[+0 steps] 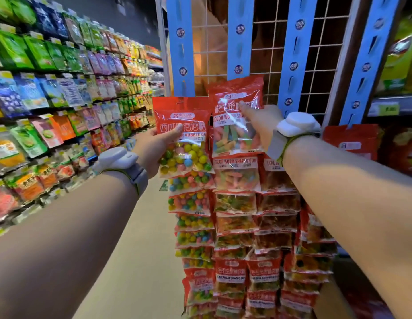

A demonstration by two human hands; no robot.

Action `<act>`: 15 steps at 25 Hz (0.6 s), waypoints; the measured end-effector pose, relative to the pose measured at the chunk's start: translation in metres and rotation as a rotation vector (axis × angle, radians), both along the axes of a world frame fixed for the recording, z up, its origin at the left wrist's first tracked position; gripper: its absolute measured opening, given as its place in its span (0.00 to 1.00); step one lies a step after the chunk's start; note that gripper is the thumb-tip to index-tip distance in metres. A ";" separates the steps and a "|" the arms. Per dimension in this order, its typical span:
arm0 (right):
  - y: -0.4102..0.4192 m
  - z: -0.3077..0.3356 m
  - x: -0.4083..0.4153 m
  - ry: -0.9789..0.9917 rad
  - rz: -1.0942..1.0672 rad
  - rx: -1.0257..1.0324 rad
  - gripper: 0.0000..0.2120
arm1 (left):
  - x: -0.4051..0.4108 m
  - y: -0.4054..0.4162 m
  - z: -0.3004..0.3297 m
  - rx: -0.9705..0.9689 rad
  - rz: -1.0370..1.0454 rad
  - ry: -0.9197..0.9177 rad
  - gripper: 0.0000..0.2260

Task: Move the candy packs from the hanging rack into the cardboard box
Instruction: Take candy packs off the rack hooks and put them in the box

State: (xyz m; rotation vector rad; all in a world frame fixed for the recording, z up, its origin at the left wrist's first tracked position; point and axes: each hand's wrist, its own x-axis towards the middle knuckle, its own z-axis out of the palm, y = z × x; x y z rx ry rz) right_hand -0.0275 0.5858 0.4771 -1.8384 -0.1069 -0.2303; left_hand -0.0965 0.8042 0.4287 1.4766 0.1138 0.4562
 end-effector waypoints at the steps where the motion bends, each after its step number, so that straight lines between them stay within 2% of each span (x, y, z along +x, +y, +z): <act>1: 0.002 -0.002 -0.002 0.021 -0.032 -0.014 0.30 | 0.001 0.003 0.000 0.022 -0.015 0.000 0.16; 8: 0.009 -0.017 -0.009 0.055 -0.059 0.028 0.30 | 0.003 0.012 -0.008 0.054 -0.125 0.063 0.16; 10: 0.008 -0.019 -0.013 0.034 -0.053 0.066 0.25 | 0.004 0.013 -0.010 0.040 -0.130 0.056 0.13; 13: 0.002 -0.004 -0.017 -0.021 -0.029 0.172 0.08 | 0.005 0.012 -0.005 0.025 -0.130 0.056 0.12; 15: -0.002 0.009 -0.018 -0.034 0.061 0.202 0.12 | 0.006 0.010 0.001 0.021 -0.128 0.055 0.14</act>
